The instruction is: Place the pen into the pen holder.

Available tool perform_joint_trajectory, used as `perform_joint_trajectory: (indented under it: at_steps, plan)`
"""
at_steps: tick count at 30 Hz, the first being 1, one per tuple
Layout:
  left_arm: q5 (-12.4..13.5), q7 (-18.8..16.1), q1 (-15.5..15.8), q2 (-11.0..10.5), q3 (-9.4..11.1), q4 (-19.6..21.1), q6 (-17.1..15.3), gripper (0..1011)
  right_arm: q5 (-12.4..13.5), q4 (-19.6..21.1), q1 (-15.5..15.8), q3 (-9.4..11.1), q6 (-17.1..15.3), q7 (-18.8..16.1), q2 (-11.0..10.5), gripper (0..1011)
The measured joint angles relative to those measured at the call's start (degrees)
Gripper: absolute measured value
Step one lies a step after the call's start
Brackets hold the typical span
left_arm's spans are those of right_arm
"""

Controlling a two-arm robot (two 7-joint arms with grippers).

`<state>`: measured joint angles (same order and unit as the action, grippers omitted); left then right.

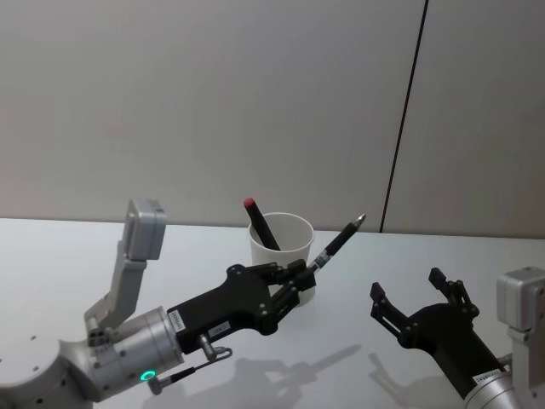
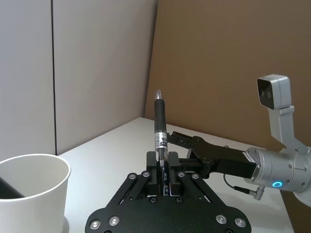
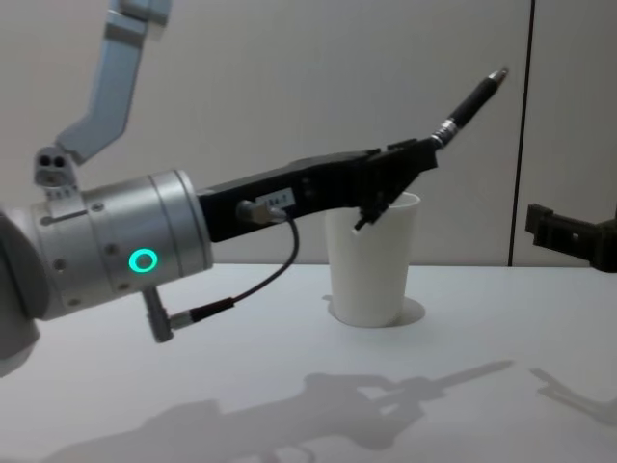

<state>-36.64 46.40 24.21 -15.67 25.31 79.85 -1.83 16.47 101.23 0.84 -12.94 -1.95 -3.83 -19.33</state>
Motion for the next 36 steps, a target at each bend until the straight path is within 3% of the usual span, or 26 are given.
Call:
perform_joint_trajectory:
  at_steps: [9, 17, 27, 36]
  plan:
    - [0.6, 1.0, 2.5, 1.0, 1.6, -3.0, 0.8, 144, 0.1, 0.0, 0.1, 0.1, 0.0, -0.1, 0.0, 1001]
    - [0.9, 1.5, 3.8, 1.5, 2.4, -4.4, 1.2, 144, 2.2, 0.8, 0.5, 1.0, -0.5, -1.9, 0.0, 1001]
    - [1.1, 1.7, 4.4, 1.7, 2.8, -5.2, 1.4, 144, 8.6, 3.0, 1.7, 3.2, -2.7, -6.9, -0.9, 1001]
    - [1.1, 1.8, 4.7, 1.8, 3.0, -5.6, 1.5, 144, 17.1, 5.2, 2.7, 5.6, -6.7, -12.8, -2.4, 1001]
